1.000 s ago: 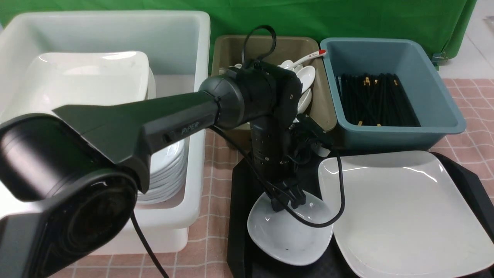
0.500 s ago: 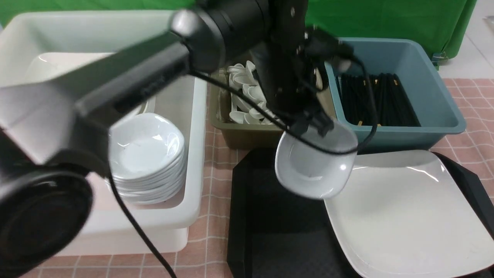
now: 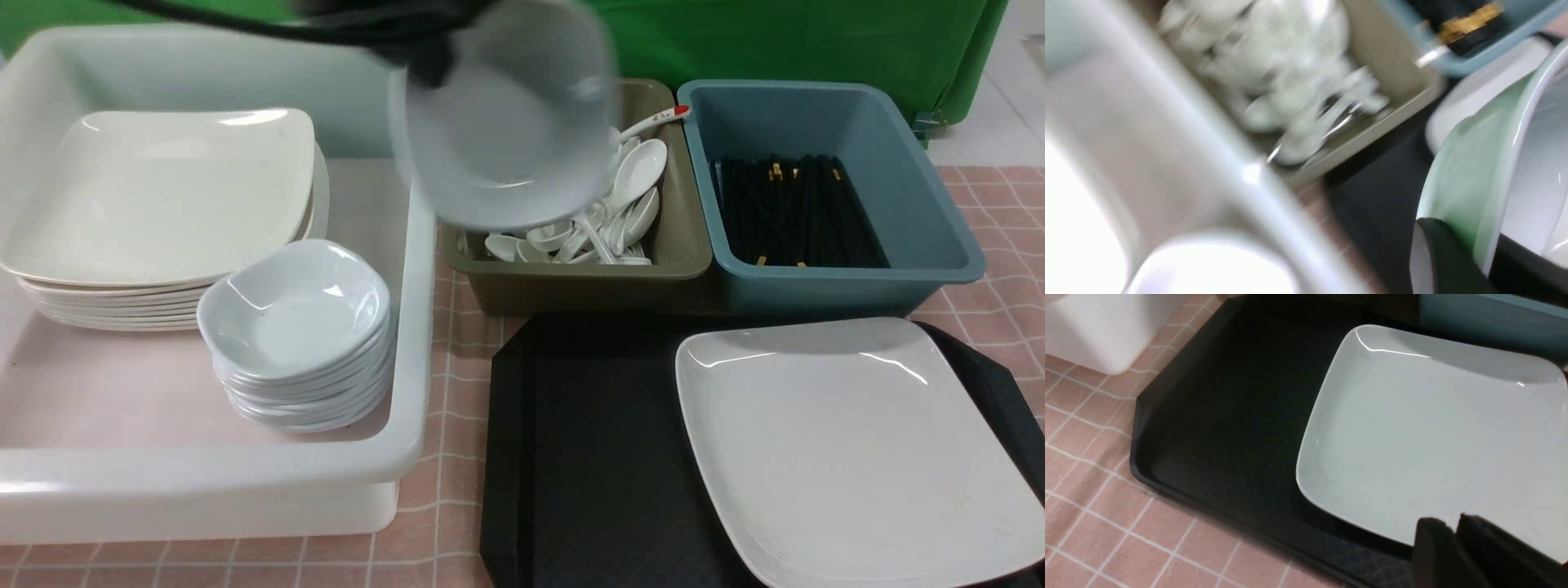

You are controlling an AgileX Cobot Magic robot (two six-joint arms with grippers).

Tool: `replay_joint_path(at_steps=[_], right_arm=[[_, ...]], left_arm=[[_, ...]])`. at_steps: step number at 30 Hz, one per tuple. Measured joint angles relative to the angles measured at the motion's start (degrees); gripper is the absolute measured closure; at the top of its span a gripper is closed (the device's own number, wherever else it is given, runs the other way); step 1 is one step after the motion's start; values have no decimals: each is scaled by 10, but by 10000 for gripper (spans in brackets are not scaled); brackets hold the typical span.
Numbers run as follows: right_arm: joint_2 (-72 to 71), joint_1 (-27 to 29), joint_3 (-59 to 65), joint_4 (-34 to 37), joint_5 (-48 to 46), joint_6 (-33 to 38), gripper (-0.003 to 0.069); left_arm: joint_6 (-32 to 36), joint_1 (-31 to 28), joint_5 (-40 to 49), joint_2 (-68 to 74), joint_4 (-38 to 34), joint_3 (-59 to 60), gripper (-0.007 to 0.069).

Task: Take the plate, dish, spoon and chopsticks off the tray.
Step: Use the left arm to put the small plate into the large storage box on the left

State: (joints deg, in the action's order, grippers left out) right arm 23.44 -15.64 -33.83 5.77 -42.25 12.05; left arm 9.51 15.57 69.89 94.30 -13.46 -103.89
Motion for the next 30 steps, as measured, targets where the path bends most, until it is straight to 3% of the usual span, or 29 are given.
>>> replay_joint_path(at_steps=[7, 10, 22, 28, 30], right_arm=[[0, 0, 0, 0, 0, 1, 527], [0, 0, 0, 0, 0, 1, 524], [0, 0, 0, 0, 0, -2, 513], [0, 0, 0, 0, 0, -10, 512], [0, 0, 0, 0, 0, -11, 510]], left_arm=[[12, -223, 0, -39, -95, 187, 610], [22, -274, -25, -39, -111, 246, 610], [53, -294, -104, -19, -170, 306, 604], [67, -294, -109, 13, -175, 306, 536], [68, -294, -112, 25, -176, 306, 483]])
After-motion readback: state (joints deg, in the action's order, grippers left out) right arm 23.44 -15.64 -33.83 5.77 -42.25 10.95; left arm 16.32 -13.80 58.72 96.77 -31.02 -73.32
